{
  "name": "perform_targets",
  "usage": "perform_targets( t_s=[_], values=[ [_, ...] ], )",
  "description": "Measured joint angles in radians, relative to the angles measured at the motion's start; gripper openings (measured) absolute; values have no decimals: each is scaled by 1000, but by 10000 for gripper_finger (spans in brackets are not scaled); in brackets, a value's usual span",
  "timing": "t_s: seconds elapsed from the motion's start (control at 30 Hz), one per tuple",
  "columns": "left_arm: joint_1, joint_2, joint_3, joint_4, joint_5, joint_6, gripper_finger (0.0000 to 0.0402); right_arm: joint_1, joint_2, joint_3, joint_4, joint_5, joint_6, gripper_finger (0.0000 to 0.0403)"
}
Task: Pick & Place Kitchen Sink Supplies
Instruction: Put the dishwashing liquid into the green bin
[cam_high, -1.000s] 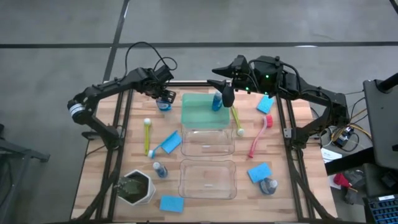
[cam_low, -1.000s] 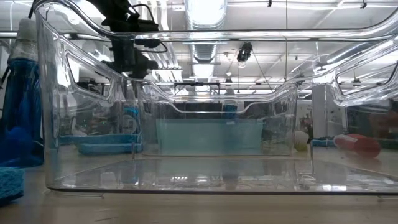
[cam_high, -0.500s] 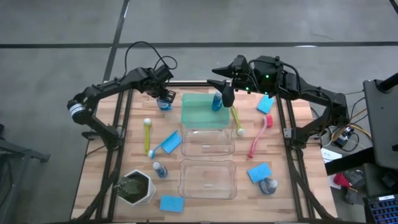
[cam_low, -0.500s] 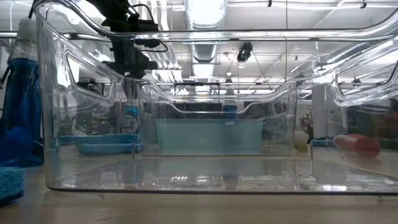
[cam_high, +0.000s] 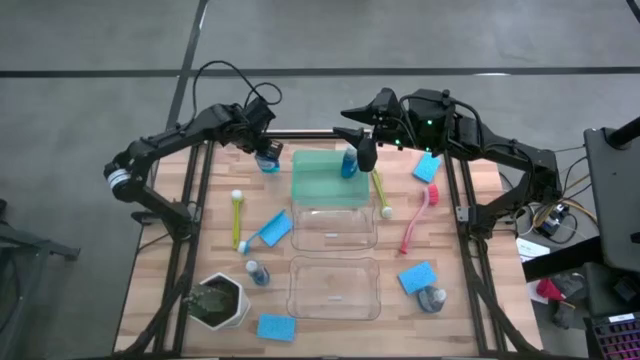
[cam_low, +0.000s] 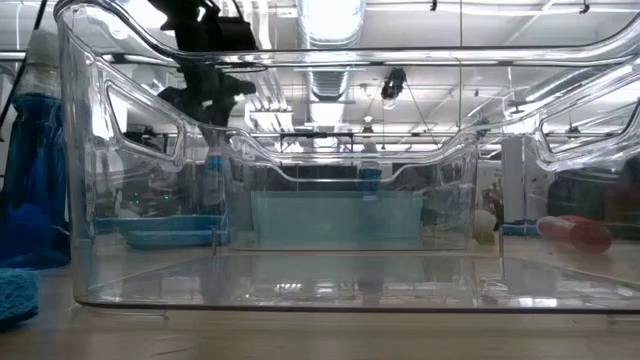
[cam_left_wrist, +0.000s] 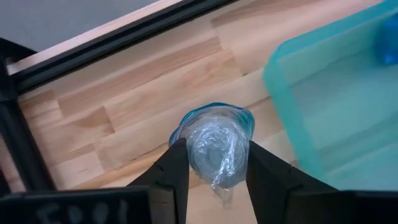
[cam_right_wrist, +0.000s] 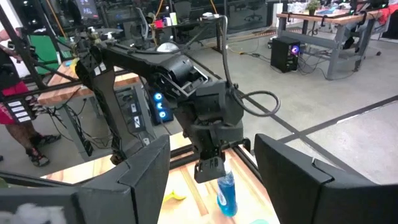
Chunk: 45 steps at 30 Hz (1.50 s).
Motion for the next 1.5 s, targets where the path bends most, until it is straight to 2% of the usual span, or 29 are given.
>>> perform_targets(
  t_s=[0.17,0.43,0.57,0.93,1.5],
  values=[
    [0,-1,70,0,10,-18,140,0,0,0,0,0,-4,233],
    [-4,-2,216,13,51,-26,126,0,0,0,0,1,-4,240],
    [-20,2,255,34,74,-58,131,0,0,0,0,1,-12,238],
    [-102,75,254,94,101,-66,130,0,0,0,0,23,-12,227],
    [-120,273,253,103,79,28,134,0,0,0,-1,26,0,227]
  ],
)
